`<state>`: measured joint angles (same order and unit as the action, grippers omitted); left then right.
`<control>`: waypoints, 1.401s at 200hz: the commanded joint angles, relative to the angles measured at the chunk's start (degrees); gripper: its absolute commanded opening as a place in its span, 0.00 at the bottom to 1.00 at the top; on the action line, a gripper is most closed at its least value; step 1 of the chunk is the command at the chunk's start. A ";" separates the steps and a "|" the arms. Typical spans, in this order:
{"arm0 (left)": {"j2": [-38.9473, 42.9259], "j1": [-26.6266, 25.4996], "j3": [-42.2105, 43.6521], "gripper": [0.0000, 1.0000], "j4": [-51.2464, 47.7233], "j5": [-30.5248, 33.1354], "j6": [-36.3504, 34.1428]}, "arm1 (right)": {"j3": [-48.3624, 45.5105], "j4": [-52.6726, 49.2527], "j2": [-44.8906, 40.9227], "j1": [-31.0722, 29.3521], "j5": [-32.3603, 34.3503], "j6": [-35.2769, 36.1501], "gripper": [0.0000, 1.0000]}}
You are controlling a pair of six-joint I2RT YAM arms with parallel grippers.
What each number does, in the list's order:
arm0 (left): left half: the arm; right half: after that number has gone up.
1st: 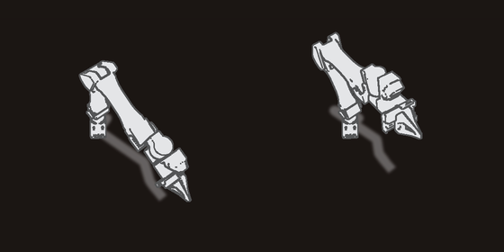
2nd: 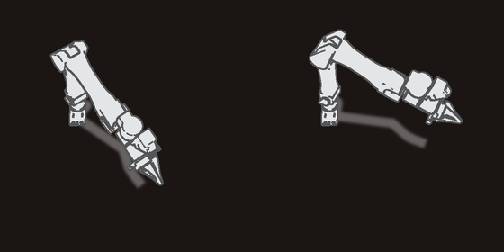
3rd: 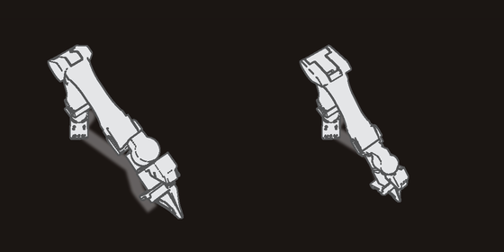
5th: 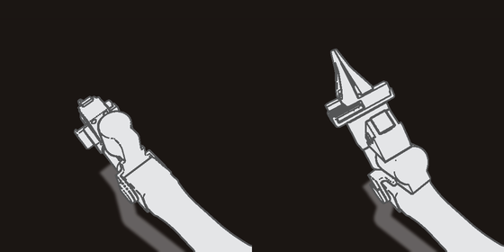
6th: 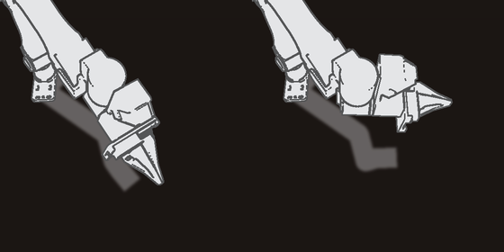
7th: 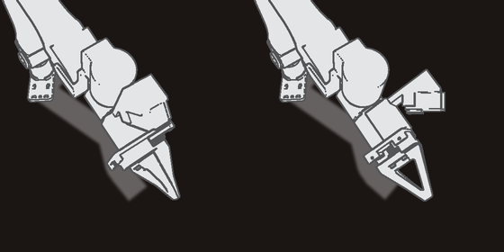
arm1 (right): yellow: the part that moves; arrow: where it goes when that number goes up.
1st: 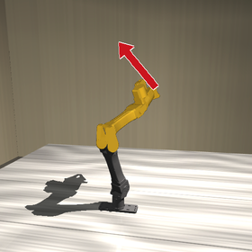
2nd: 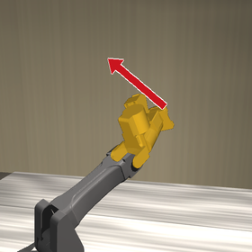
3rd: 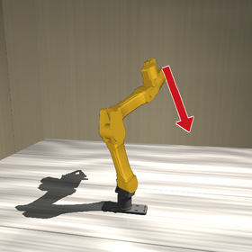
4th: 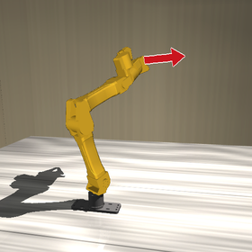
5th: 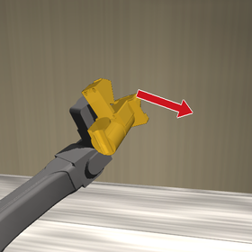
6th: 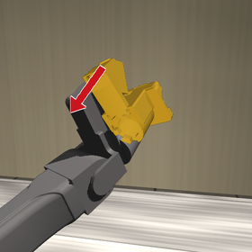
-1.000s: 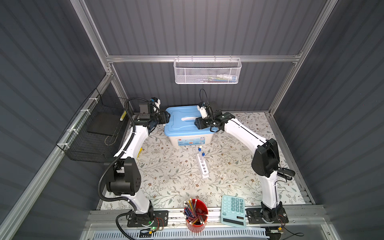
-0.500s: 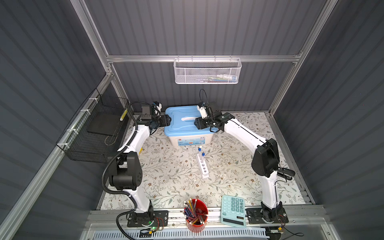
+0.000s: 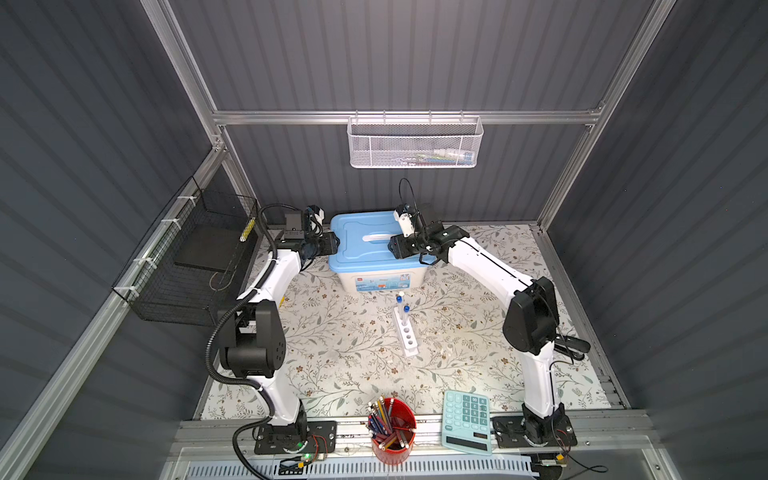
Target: Organize the chemistry lab equipment
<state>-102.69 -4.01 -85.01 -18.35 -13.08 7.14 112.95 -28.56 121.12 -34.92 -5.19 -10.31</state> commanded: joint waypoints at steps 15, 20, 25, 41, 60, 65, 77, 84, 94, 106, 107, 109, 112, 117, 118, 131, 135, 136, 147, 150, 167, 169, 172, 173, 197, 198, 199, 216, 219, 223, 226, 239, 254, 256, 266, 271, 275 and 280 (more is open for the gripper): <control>-0.92 0.32 -0.15 0.51 -1.05 0.91 -1.32 | -2.21 -7.99 3.06 -0.77 -1.38 -1.47 0.60; -0.87 0.32 -0.22 0.50 -1.07 1.00 -1.41 | -2.19 -8.02 3.07 -0.77 -1.40 -1.47 0.60; -0.95 0.39 -0.31 0.50 -1.15 1.12 -1.46 | -2.20 -7.97 3.15 -0.77 -1.40 -1.52 0.60; -1.08 0.35 -0.55 0.48 -1.43 1.21 -1.60 | -2.14 -7.93 3.17 -0.81 -1.47 -1.56 0.60; -1.28 0.32 -0.85 0.46 -1.60 1.22 -1.77 | -2.14 -8.04 3.33 -0.78 -1.58 -1.65 0.60; -1.24 0.32 -0.86 0.45 -1.62 1.34 -1.77 | -2.20 -8.01 3.31 -0.77 -1.55 -1.65 0.60; -1.21 0.32 -0.86 0.43 -1.69 1.37 -1.77 | -2.20 -8.01 3.35 -0.81 -1.46 -1.56 0.60; -1.20 0.32 -0.86 0.42 -1.69 1.46 -1.86 | -2.20 -8.08 3.29 -0.78 -1.50 -1.56 0.60; -1.36 0.32 -0.86 0.41 -1.78 1.46 -2.02 | -2.16 -7.95 3.38 -0.78 -1.44 -1.56 0.60; -1.40 0.32 -0.92 0.39 -2.00 1.64 -2.20 | -2.07 -8.00 3.42 -0.77 -1.58 -1.63 0.60; -1.38 0.28 -0.93 0.39 -2.02 1.65 -2.21 | -2.09 -7.96 3.42 -0.77 -1.58 -1.64 0.60; -1.37 0.24 -0.94 0.38 -2.04 1.79 -2.26 | -2.09 -7.99 3.46 -0.77 -1.58 -1.65 0.60; -1.43 0.23 -0.94 0.38 -2.12 1.91 -2.27 | -2.05 -8.00 3.49 -0.77 -1.58 -1.67 0.60; -1.44 0.17 -0.94 0.38 -2.21 2.00 -2.45 | -2.03 -7.97 3.50 -0.77 -1.60 -1.66 0.60; -1.40 0.15 -0.94 0.38 -2.21 2.00 -2.47 | -2.03 -7.94 3.51 -0.77 -1.59 -1.65 0.61; -1.37 -0.15 -0.99 0.36 -2.54 2.87 -2.94 | -2.02 -7.96 3.60 -0.79 -1.66 -1.73 0.60; -1.39 -0.31 -1.10 0.36 -2.73 3.19 -3.19 | -2.03 -7.98 3.60 -0.82 -1.70 -1.74 0.60; -1.42 -0.35 -1.11 0.36 -2.78 3.30 -3.23 | -2.03 -7.99 3.60 -0.79 -1.68 -1.74 0.60; -1.43 -0.69 -1.12 0.35 -2.92 3.91 -3.64 | -2.03 -7.95 3.70 -0.78 -1.68 -1.74 0.60; -1.38 -0.80 -1.12 0.35 -3.00 4.12 -3.74 | -2.02 -7.93 3.68 -0.77 -1.69 -1.74 0.60; -1.51 -1.29 -1.12 0.34 -3.22 5.35 -4.19 | -2.03 -8.00 3.68 -0.77 -1.60 -1.78 0.60; -1.58 -1.34 -1.19 0.34 -3.30 5.59 -4.27 | -2.07 -7.94 3.68 -0.81 -1.58 -1.79 0.60; -1.59 -1.47 -1.27 0.34 -3.40 5.95 -4.43 | -2.11 -7.99 3.68 -0.82 -1.58 -1.81 0.60; -1.66 -1.50 -1.28 0.34 -3.42 6.04 -4.46 | -2.11 -8.04 3.64 -0.79 -1.58 -1.77 0.60; -1.81 -2.29 -1.47 0.33 -4.05 7.85 -5.20 | -2.12 -8.09 3.59 -0.80 -1.53 -1.82 0.60; -1.85 -2.30 -1.47 0.33 -4.06 7.92 -5.24 | -2.12 -8.09 3.59 -0.78 -1.51 -1.82 0.60; -1.87 -2.36 -1.47 0.33 -4.06 8.00 -5.27 | -2.12 -8.09 3.55 -0.82 -1.50 -1.82 0.60; -1.92 -2.75 -1.55 0.33 -4.26 9.17 -5.63 | -2.22 -8.07 3.55 -0.84 -1.54 -1.90 0.60; -1.98 -2.88 -1.56 0.33 -4.36 9.35 -5.71 | -2.24 -8.09 3.59 -0.85 -1.54 -1.91 0.60; -2.03 -2.97 -1.64 0.32 -4.46 9.47 -5.77 | -2.29 -8.07 3.59 -0.87 -1.57 -1.91 0.60; -2.00 -3.01 -1.65 0.32 -4.50 9.66 -5.86 | -2.29 -8.07 3.55 -0.93 -1.44 -1.91 0.60; -2.16 -3.36 -1.87 0.32 -4.83 10.56 -6.06 | -2.29 -8.02 3.55 -0.90 -1.59 -1.91 0.60; -2.36 -3.80 -2.09 0.31 -5.14 11.37 -6.34 | -2.37 -7.96 3.53 -0.86 -1.57 -1.91 0.60; -2.38 -3.81 -2.09 0.31 -5.14 11.47 -6.32 | -2.33 -7.93 3.58 -0.90 -1.58 -1.91 0.60; -2.42 -4.13 -2.33 0.31 -5.42 12.16 -6.55 | -2.38 -7.98 3.60 -0.91 -1.50 -1.91 0.60; -2.59 -4.31 -2.45 0.31 -5.58 12.40 -6.68 | -2.45 -7.96 3.60 -0.86 -1.57 -1.91 0.60; -2.60 -4.42 -2.57 0.31 -5.66 12.54 -6.70 | -2.47 -7.97 3.60 -0.86 -1.63 -1.91 0.60; -2.72 -4.58 -2.69 0.30 -5.87 12.78 -6.77 | -2.47 -7.97 3.57 -0.86 -1.59 -1.91 0.60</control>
<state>-102.89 -7.66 -86.72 -19.00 -2.70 2.15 112.95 -28.49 121.12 -34.94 -5.19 -10.50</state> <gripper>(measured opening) 0.308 0.602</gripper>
